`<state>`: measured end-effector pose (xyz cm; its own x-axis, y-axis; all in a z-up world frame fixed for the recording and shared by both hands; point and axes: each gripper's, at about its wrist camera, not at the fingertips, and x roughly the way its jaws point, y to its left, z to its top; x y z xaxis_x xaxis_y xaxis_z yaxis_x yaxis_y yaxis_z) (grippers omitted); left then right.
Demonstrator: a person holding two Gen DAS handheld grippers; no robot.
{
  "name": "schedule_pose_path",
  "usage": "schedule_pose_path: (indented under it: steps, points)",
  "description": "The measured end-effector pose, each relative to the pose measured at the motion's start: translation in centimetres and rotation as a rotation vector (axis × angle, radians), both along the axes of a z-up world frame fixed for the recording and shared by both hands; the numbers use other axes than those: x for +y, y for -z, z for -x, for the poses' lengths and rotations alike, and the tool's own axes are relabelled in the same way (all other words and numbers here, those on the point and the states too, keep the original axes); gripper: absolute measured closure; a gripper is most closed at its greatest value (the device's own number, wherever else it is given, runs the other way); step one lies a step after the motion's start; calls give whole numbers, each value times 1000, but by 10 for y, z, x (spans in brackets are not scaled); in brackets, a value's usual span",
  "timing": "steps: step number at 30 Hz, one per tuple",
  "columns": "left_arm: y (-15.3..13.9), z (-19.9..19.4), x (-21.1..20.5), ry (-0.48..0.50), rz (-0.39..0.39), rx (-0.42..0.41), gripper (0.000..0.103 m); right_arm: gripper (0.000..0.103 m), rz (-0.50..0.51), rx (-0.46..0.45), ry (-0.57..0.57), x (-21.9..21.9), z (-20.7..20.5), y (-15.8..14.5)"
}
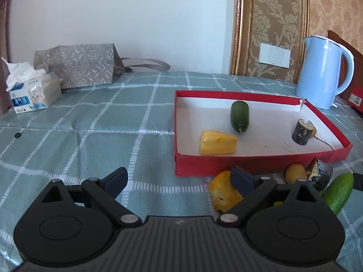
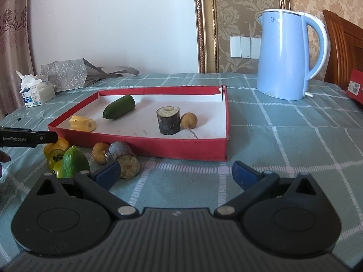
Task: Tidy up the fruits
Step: 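Withdraw both tools from the tray toward the remaining fruits, then grasp the yellow pepper piece in front of the tray with the left tool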
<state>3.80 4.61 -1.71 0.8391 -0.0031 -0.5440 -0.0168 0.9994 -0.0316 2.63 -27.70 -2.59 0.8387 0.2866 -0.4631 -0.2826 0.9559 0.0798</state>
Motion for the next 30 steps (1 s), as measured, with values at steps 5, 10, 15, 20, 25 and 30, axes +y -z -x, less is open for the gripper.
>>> schedule_pose_path:
  steps: [5, 10, 15, 20, 25, 30]
  points:
    - [-3, 5, 7, 91, 100, 22, 5, 0, -11, 24, 8, -2, -2, 1]
    - [-3, -2, -3, 56, 74, 32, 5, 0, -15, 32, 7, -3, -2, 2]
    - [1, -7, -7, 66, 85, 63, 5, 0, -6, 31, 0, -1, -2, 1]
    - [3, -10, -11, 45, 67, 68, 5, 0, -7, 33, 0, -1, -3, 2]
    - [4, -14, -19, 19, 23, 68, 5, 0, -9, 46, -1, 0, -4, 2]
    - [4, -15, -21, 13, 24, 72, 11, 0, -17, 48, -29, 4, -3, 2]
